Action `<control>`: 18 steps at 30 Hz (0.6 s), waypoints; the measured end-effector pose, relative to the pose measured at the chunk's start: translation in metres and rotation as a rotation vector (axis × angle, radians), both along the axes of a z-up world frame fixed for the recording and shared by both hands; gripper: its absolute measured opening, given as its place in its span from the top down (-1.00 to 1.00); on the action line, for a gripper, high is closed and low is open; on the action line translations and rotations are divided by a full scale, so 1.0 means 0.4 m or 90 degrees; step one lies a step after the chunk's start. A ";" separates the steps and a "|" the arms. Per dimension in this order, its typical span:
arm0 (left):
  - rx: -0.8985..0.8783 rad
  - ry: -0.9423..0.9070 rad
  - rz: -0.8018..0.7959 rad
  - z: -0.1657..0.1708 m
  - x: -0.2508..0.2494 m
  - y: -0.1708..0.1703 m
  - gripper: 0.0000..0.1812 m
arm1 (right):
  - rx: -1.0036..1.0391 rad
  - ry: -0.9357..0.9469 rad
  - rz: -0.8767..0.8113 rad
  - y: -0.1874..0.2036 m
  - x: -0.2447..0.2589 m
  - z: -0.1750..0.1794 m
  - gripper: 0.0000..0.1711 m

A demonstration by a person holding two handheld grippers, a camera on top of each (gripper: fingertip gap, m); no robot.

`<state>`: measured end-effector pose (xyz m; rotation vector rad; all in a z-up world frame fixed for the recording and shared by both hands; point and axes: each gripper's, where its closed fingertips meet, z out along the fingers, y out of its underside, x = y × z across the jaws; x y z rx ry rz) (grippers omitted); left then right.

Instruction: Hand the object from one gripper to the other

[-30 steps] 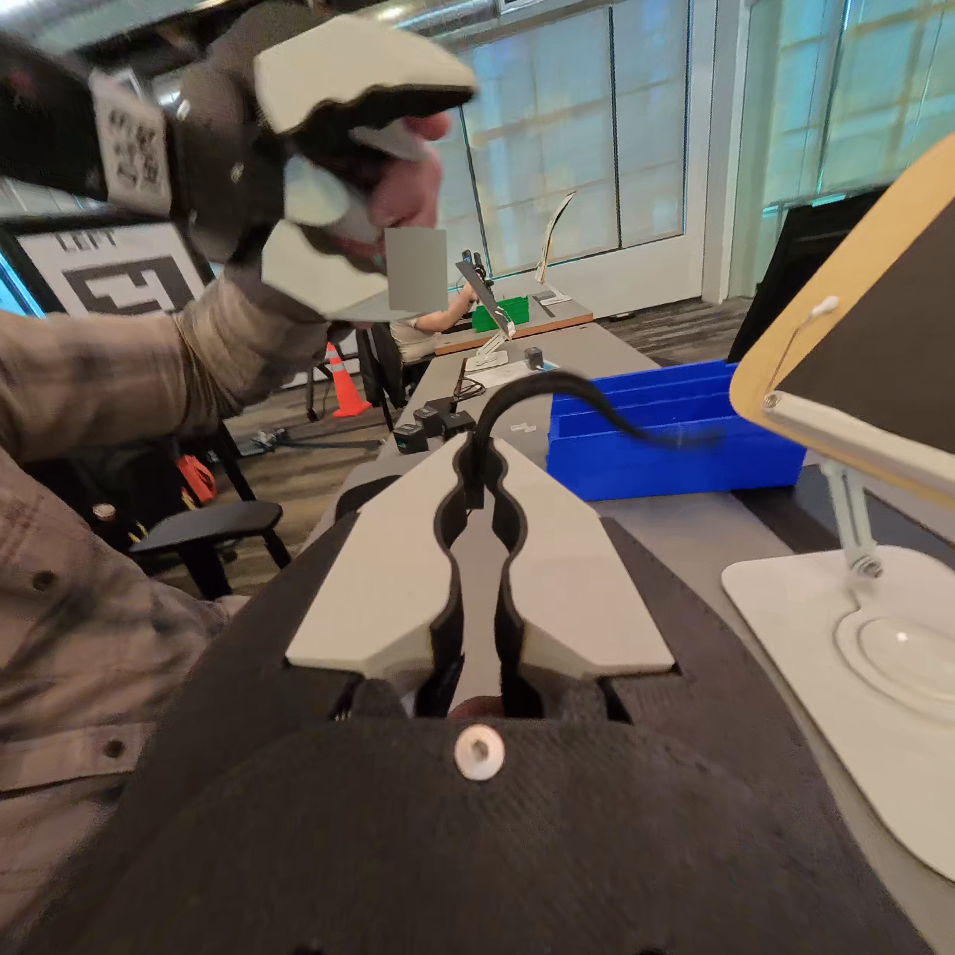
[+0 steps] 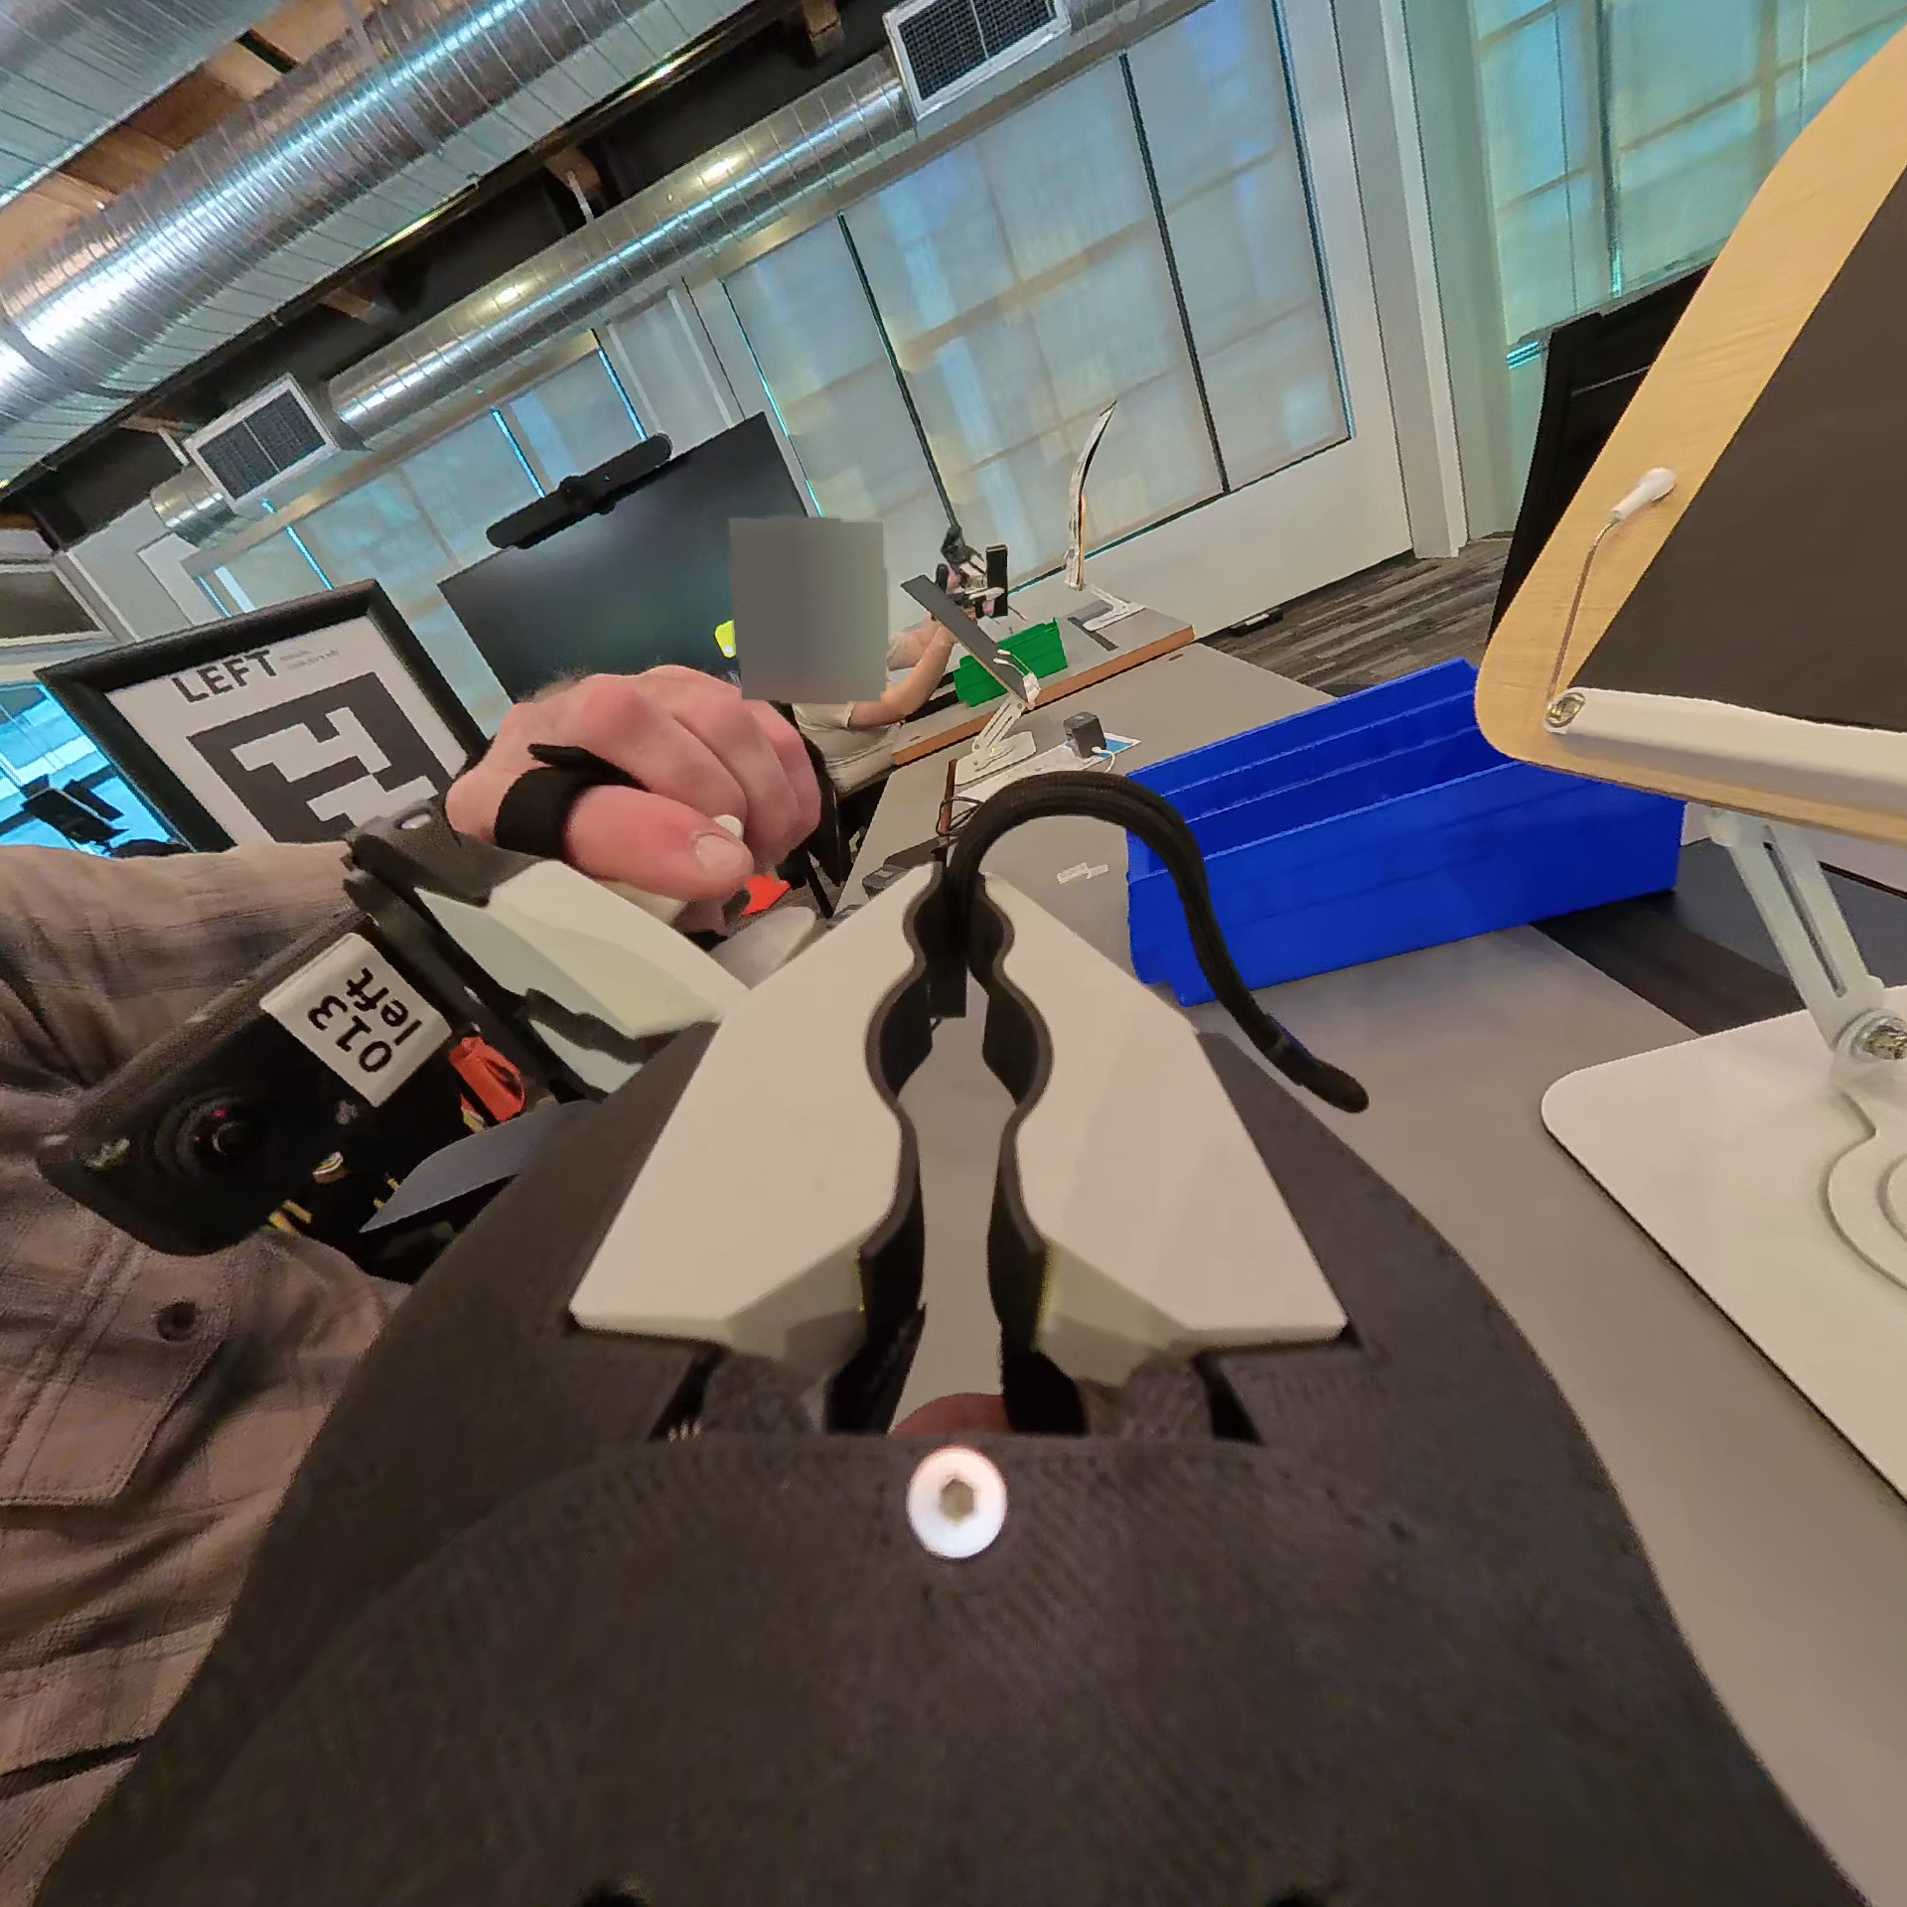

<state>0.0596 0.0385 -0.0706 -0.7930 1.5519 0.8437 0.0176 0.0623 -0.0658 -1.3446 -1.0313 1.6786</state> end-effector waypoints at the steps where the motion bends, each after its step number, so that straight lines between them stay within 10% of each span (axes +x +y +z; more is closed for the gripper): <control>1: -0.001 -0.012 0.000 0.010 -0.001 -0.003 1.00 | -0.003 0.004 -0.001 0.001 0.000 0.001 1.00; 18: -0.078 -0.170 0.036 0.246 -0.076 -0.001 1.00 | 0.156 -0.002 0.074 -0.032 0.051 0.006 0.44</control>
